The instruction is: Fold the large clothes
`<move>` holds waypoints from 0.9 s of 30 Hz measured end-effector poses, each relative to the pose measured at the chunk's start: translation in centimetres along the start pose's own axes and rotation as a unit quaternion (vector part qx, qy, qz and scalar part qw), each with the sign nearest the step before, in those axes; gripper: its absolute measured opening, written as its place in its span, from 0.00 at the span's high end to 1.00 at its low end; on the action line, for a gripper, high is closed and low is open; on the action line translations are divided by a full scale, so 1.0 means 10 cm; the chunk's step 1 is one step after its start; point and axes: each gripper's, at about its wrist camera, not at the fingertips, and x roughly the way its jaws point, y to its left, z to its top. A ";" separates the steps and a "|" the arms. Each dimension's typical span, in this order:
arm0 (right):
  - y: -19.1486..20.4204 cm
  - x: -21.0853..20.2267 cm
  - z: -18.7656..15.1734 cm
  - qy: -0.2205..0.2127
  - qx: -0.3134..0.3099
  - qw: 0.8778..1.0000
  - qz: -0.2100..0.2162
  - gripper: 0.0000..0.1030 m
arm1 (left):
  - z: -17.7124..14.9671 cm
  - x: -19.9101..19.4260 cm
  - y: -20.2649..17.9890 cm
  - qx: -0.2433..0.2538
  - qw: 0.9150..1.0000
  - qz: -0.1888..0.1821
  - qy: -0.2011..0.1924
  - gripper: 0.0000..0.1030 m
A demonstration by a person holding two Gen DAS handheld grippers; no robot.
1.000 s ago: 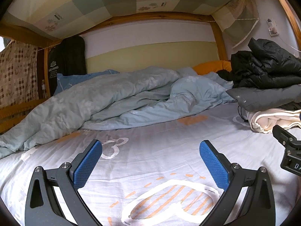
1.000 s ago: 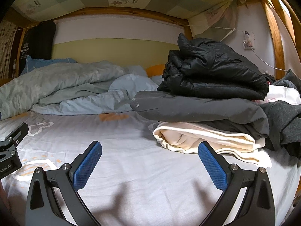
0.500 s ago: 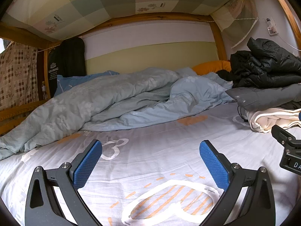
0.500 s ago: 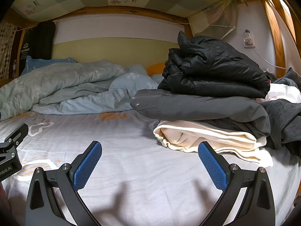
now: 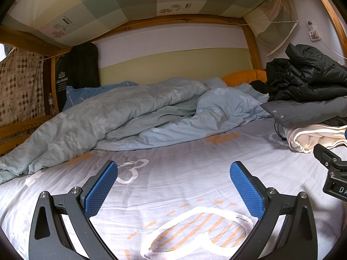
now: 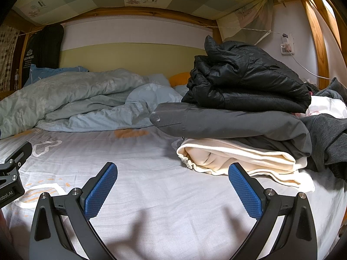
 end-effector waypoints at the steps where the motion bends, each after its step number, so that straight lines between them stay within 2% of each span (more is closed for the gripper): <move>1: 0.00 0.00 0.00 0.000 0.000 1.000 0.000 0.00 | 0.00 0.00 0.00 0.000 1.000 0.000 0.000 0.00; 27: 0.01 -0.02 0.00 0.001 0.002 1.000 0.000 0.00 | 0.00 0.00 -0.02 -0.002 1.000 0.001 -0.002 0.00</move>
